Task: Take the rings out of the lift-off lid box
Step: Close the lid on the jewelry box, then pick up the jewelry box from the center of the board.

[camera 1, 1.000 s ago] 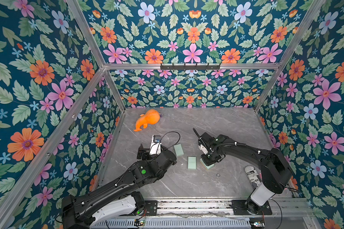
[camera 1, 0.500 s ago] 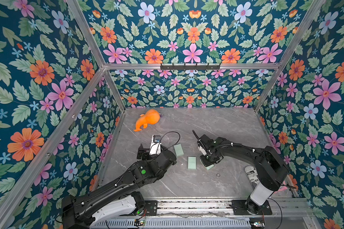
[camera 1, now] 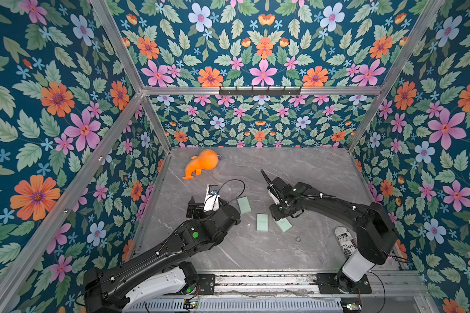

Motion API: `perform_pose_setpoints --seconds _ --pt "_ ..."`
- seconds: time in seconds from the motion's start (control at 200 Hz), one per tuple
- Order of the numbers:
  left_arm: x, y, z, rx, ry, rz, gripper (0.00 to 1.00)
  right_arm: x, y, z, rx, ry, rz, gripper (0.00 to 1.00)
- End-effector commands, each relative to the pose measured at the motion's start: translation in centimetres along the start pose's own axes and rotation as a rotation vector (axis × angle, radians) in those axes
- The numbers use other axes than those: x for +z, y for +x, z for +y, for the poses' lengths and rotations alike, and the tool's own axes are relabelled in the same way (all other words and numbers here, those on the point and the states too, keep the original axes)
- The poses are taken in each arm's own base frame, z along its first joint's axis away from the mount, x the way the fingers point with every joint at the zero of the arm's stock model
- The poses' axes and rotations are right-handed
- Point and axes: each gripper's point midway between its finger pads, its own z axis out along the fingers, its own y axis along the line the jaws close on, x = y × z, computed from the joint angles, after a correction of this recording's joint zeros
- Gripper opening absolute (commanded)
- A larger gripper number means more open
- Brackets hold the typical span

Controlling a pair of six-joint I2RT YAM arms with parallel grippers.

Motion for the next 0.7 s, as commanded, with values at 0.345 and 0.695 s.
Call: perform_pose_setpoints --seconds 0.345,0.695 --pt "-0.8 -0.8 1.7 -0.122 0.023 -0.058 1.00 1.4 -0.5 3.7 0.237 0.003 -0.065 0.77" --pt "-0.7 -0.8 1.3 -0.117 0.037 -0.064 1.00 3.8 -1.0 4.8 0.334 -0.015 -0.069 0.81"
